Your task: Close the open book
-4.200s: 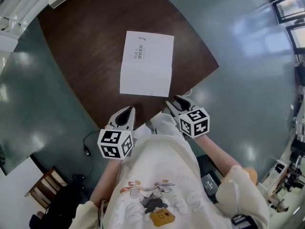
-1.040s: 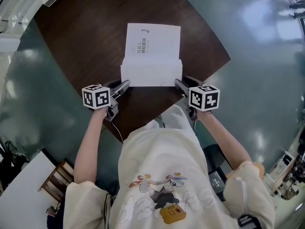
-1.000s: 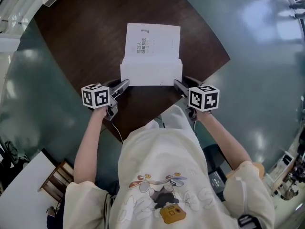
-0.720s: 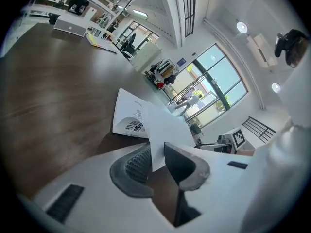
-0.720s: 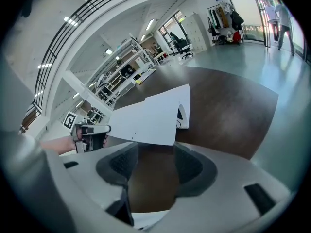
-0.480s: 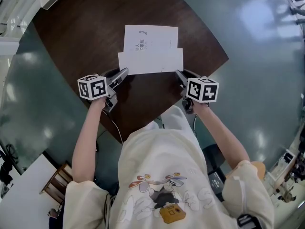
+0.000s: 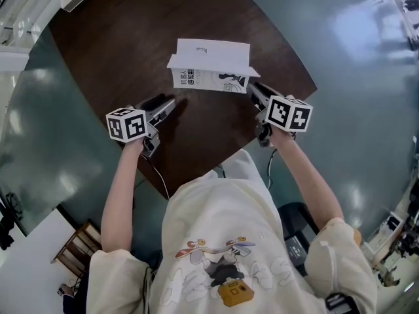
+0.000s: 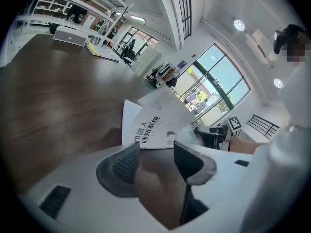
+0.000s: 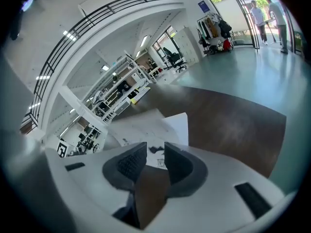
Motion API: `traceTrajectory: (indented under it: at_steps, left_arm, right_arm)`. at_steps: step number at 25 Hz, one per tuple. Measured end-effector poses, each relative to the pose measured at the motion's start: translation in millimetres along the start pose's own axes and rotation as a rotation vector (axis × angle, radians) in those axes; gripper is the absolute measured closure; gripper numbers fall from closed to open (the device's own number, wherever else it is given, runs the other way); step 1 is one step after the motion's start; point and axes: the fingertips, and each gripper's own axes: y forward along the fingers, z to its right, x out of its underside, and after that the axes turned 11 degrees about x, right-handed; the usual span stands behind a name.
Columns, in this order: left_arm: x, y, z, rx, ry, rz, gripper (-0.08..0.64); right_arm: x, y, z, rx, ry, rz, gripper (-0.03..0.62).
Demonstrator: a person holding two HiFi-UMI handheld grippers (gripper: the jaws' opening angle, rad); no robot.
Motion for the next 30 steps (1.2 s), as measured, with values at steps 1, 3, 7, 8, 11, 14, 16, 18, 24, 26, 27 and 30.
traceTrajectory:
  at_steps: [1,3,7,8,11,14,16,18,24,26,27,30]
  left_arm:
    - [2.1,-0.4,-0.9,-0.005,-0.005,-0.001,0.351]
    - [5.5,-0.6,-0.2,-0.007,-0.013,-0.003,0.351]
    - [8.6,2.1,-1.6,-0.012,-0.013,-0.010,0.351]
    - [8.2,3.9,-1.3,-0.012,-0.006,-0.014,0.351]
    - [8.5,11.0,3.2,-0.012,0.023,-0.037,0.351]
    - [12.0,19.4,9.2,-0.022,0.050,-0.064,0.353]
    - [14.6,23.1,14.4,-0.035,0.075,-0.082,0.353]
    - [17.2,24.0,24.5,-0.051,0.112,-0.099,0.354]
    - [31.5,19.4,61.4,-0.111,0.272,-0.122,0.454]
    - [35.8,19.5,74.6,-0.123,0.280,-0.095,0.496]
    - [36.9,19.6,80.1,-0.140,0.280,-0.079,0.514]
    - [38.8,16.5,93.5,-0.208,0.288,-0.040,0.554]
  right_arm:
    - [-6.7,1.7,-1.6,-0.010,-0.007,0.005,0.472]
    - [-14.0,5.5,-3.4,-0.014,-0.037,-0.001,0.451]
    - [-11.1,14.0,-5.1,-0.014,-0.077,-0.035,0.451]
    - [-9.6,15.7,-5.7,-0.013,-0.087,-0.041,0.451]
    - [-4.9,16.7,-8.6,-0.016,-0.104,-0.051,0.451]
    - [0.8,12.9,-7.3,-0.006,-0.124,-0.051,0.454]
    - [2.7,8.0,-5.0,0.008,-0.135,-0.031,0.530]
    - [4.6,-1.2,-5.3,0.016,-0.147,-0.010,0.562]
    - [20.1,-32.4,-12.5,0.019,-0.168,0.047,0.580]
    - [25.4,-44.7,-15.6,0.013,-0.175,0.071,0.581]
    - [27.6,-51.1,-17.3,0.006,-0.178,0.080,0.583]
    - [34.8,-68.7,-26.5,-0.024,-0.193,0.101,0.584]
